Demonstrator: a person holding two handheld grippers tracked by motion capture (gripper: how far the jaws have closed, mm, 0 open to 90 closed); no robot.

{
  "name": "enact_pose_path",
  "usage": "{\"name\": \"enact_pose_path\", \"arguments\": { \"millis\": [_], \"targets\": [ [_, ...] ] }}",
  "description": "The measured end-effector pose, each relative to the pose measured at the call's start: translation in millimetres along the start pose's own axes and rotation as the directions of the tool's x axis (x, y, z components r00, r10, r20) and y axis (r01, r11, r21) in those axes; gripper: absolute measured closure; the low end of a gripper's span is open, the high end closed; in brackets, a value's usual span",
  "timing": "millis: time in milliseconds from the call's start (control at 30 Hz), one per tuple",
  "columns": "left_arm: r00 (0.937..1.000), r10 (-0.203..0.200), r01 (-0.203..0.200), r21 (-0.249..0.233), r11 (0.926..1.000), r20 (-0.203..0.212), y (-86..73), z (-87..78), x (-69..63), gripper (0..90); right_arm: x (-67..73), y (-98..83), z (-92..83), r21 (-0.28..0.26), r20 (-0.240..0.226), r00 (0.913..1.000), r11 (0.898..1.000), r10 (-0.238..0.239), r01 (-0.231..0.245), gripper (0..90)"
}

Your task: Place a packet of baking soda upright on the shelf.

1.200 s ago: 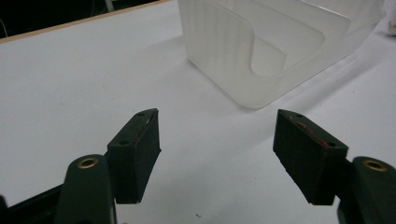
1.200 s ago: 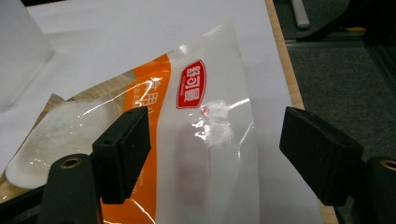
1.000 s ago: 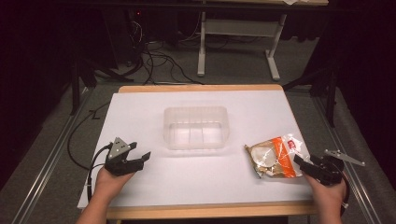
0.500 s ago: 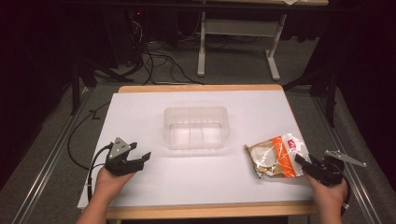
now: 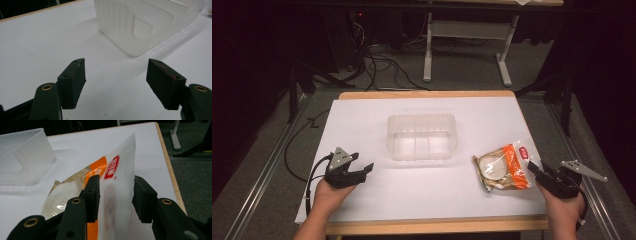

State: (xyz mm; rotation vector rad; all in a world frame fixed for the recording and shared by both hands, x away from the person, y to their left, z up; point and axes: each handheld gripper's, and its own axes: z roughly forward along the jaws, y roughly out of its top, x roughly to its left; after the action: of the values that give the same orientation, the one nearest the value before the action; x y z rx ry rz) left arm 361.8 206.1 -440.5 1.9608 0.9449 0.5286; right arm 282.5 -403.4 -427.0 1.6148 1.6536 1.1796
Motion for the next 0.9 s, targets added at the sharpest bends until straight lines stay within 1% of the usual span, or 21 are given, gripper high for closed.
{"name": "enact_pose_path", "arguments": {
  "millis": [33, 100, 133, 167, 233, 333, 367, 400, 433, 467, 500, 533, 567, 633, 733, 800, 833, 867, 900],
  "targets": [
    [1.0000, -0.001, 0.001, -0.002, 1.0000, 0.000, 0.0, -0.1, -0.2, 32.1, 3.2, 1.3, -1.4, -0.012, -0.006, 0.9999, 1.000, -0.009, 0.009, 62.8],
    [1.0000, -0.001, 0.001, -0.002, 1.0000, 0.000, 0.0, -0.1, -0.2, 32.1, 4.7, 2.0, -2.1, -0.017, -0.010, 0.9999, 1.000, -0.013, 0.013, 63.4],
    [1.0000, 0.000, 0.000, -0.001, 1.0000, 0.000, 0.0, -0.1, -0.1, 32.1, 9.6, 3.9, -4.1, -0.032, -0.021, 0.9993, 0.999, -0.030, 0.029, 65.2],
    [1.0000, 0.000, 0.000, -0.001, 1.0000, 0.000, 0.0, -0.1, -0.1, 32.1, 9.6, 3.9, -4.1, -0.032, -0.021, 0.9993, 0.999, -0.030, 0.029, 65.2],
    [1.0000, 0.000, 0.000, -0.001, 1.0000, -0.001, 0.0, 0.0, 0.0, 32.1, 13.9, 5.4, -5.3, -0.040, -0.027, 0.9986, 0.998, -0.045, 0.044, 66.5],
    [1.0000, 0.001, -0.001, -0.001, 1.0000, 0.000, 0.1, -0.1, 0.0, 32.1, 23.2, 7.5, -5.7, -0.053, -0.035, 0.9961, 0.995, -0.082, 0.080, 68.5],
    [1.0000, 0.001, -0.001, -0.001, 1.0000, -0.001, 0.0, -0.1, -0.1, 32.1, 24.5, 7.8, -6.0, -0.052, -0.037, 0.9955, 0.995, -0.087, 0.085, 70.4],
    [1.0000, 0.001, -0.001, -0.001, 1.0000, -0.001, 0.0, -0.1, -0.1, 32.1, 25.9, 8.2, -6.1, -0.055, -0.037, 0.9947, 0.994, -0.096, 0.093, 75.8],
    [1.0000, 0.001, -0.001, -0.001, 1.0000, 0.000, 0.0, -0.1, -0.1, 32.1, 28.0, 8.8, -7.0, -0.060, -0.027, 0.9942, 0.993, -0.104, 0.102, 82.5],
    [1.0000, 0.000, 0.000, -0.001, 1.0000, 0.000, 0.1, -0.1, -0.1, 32.1, 28.0, 8.8, -7.0, -0.060, -0.027, 0.9942, 0.993, -0.104, 0.102, 82.5],
    [1.0000, 0.001, -0.001, -0.001, 1.0000, -0.001, 0.1, -0.1, -0.1, 32.1, 30.3, 10.9, -9.6, -0.076, -0.023, 0.9938, 0.991, -0.109, 0.107, 89.8],
    [1.0000, 0.001, -0.001, -0.001, 1.0000, -0.001, 0.1, -0.1, -0.1, 32.1, 31.2, 11.8, -10.7, -0.083, -0.032, 0.9943, 0.992, -0.101, 0.099, 90.0],
    [1.0000, 0.002, -0.002, 0.001, 1.0000, -0.001, 0.1, 0.0, 0.0, 32.1, 33.3, 13.7, -12.4, -0.093, -0.039, 0.9938, 0.991, -0.104, 0.100, 90.0],
    [1.0000, 0.001, -0.001, 0.001, 1.0000, 0.000, 0.1, 0.1, -0.1, 32.1, 38.5, 17.0, -14.3, -0.113, -0.048, 0.9914, 0.987, -0.122, 0.116, 90.0],
    [1.0000, 0.003, -0.003, 0.002, 1.0000, -0.003, 0.0, 0.3, -0.6, 32.1, 50.9, 23.7, -16.5, -0.148, -0.070, 0.9886, 0.981, -0.133, 0.122, 90.0],
    [1.0000, 0.003, -0.003, 0.002, 1.0000, -0.003, 0.0, 0.2, -0.6, 32.1, 61.5, 29.2, -16.3, -0.165, -0.084, 0.9837, 0.976, -0.159, 0.144, 90.0],
    [1.0000, 0.003, -0.003, 0.002, 1.0000, -0.003, 0.0, 0.2, -0.6, 32.1, 61.5, 29.2, -16.3, -0.165, -0.084, 0.9837, 0.976, -0.159, 0.144, 90.0],
    [1.0000, 0.002, -0.002, 0.002, 1.0000, -0.004, -0.1, 0.0, -0.5, 32.1, 73.1, 35.3, -15.7, -0.189, -0.098, 0.9793, 0.970, -0.177, 0.156, 90.0],
    [1.0000, 0.003, -0.003, 0.003, 1.0000, -0.005, -0.1, -0.3, -0.2, 32.1, 76.6, 37.5, -14.9, -0.196, -0.100, 0.9782, 0.968, -0.182, 0.160, 90.0]
  ]
}}
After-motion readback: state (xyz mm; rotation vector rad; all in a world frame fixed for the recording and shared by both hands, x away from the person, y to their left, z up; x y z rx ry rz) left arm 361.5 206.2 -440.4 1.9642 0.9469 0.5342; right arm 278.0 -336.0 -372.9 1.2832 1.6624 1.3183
